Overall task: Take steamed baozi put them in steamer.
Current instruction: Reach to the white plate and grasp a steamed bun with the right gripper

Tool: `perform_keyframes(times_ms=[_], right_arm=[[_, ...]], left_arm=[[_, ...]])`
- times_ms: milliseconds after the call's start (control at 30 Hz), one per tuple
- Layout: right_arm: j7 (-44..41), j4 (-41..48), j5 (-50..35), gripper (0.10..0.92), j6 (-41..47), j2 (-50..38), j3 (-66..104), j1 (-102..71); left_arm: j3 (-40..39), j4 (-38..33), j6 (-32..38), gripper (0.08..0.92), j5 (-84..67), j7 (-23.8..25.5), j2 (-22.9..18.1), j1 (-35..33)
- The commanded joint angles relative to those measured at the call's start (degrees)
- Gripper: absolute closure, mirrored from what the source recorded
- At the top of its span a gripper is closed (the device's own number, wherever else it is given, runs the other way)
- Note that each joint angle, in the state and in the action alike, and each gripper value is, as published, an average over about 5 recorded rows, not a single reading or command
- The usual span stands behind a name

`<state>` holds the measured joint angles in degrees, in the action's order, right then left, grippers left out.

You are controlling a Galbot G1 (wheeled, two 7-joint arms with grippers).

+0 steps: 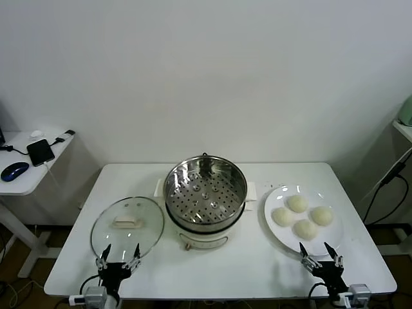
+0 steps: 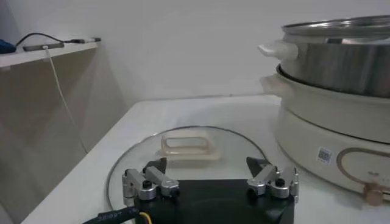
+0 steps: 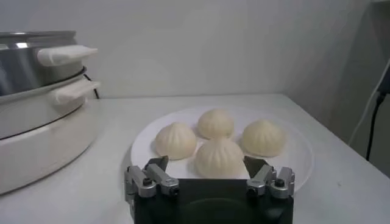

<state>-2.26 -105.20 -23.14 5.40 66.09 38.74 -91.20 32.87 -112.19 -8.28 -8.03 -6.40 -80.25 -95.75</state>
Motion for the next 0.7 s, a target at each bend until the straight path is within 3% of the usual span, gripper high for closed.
perform_keyframes(times_ms=[33, 200, 400, 567, 700], right_arm=[[-0.3, -1.2, 2.0, 0.203, 1.9, -0.3, 1.1, 1.4], [1.2, 2.2, 1.7, 0.203, 10.2, -8.9, -1.0, 18.0], [-5.2, 15.1, 2.0, 0.203, 14.4, -24.8, -19.7, 43.3], [-26.1, 22.5, 3.8, 0.203, 14.5, -41.1, -45.7, 64.9], [-49.3, 27.2, 7.4, 0.203, 5.1, -49.2, -70.6, 87.0]], left_arm=[[0.0, -0.1, -0.1, 0.177, -0.3, 0.0, 0.0, -0.1], [-0.4, -0.3, -0.1, 0.177, -0.9, 0.0, 0.4, 0.1], [-0.7, -0.4, 0.2, 0.177, -1.7, 0.1, 1.1, 0.4], [-0.6, -0.5, 0.3, 0.177, -2.2, 0.2, 1.5, 0.5], [-0.5, -0.8, 0.4, 0.177, -2.4, 0.2, 1.5, 0.4]])
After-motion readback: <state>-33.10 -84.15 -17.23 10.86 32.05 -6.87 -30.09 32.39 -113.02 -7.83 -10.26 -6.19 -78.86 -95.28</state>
